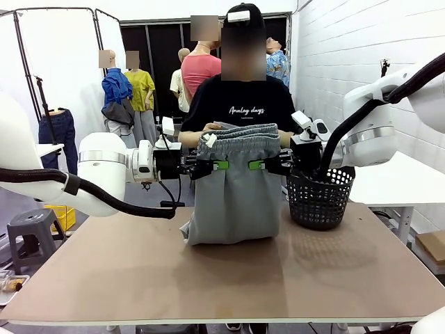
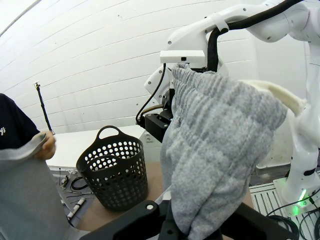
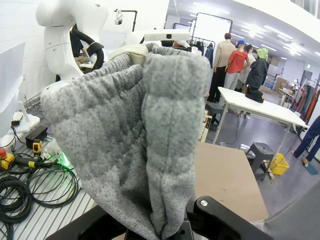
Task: Fold the training pants.
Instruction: Release the ends of the Training pants and then grab the overlapped ends.
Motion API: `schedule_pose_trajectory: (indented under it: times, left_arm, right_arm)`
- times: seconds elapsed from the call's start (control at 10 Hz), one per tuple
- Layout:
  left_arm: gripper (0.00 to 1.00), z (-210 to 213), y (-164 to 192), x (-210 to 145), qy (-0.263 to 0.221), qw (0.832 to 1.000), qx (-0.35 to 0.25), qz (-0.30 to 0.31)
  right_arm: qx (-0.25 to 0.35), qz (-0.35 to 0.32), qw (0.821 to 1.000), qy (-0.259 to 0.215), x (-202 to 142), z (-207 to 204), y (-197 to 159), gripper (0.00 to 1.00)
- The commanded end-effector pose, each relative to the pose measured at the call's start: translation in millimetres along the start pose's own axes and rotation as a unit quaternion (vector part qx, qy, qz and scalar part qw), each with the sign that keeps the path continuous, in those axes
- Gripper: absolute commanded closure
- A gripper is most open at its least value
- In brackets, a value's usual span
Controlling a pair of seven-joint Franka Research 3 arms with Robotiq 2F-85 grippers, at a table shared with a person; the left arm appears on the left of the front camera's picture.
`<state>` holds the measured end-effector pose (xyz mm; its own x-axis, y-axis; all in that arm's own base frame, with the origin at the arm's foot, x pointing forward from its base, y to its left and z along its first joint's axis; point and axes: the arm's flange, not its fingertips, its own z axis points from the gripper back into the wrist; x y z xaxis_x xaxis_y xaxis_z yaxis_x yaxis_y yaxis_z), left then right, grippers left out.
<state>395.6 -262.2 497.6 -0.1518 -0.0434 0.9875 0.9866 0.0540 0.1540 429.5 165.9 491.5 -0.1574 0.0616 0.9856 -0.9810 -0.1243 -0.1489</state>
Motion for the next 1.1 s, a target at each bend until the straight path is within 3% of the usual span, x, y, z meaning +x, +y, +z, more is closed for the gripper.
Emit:
schedule_pose_trajectory:
  times: [0.0,1.0]
  left_arm:
    - [1.00,-0.5,-1.3,3.6,0.002,1.000,0.002,-0.005]
    - [1.00,-0.5,-1.3,3.6,0.002,1.000,0.002,-0.005]
  right_arm:
    - [0.003,0.005,1.000,-0.011,0.4,0.6,1.7,1.00]
    - [0.003,0.005,1.000,-0.011,0.4,0.6,1.7,1.00]
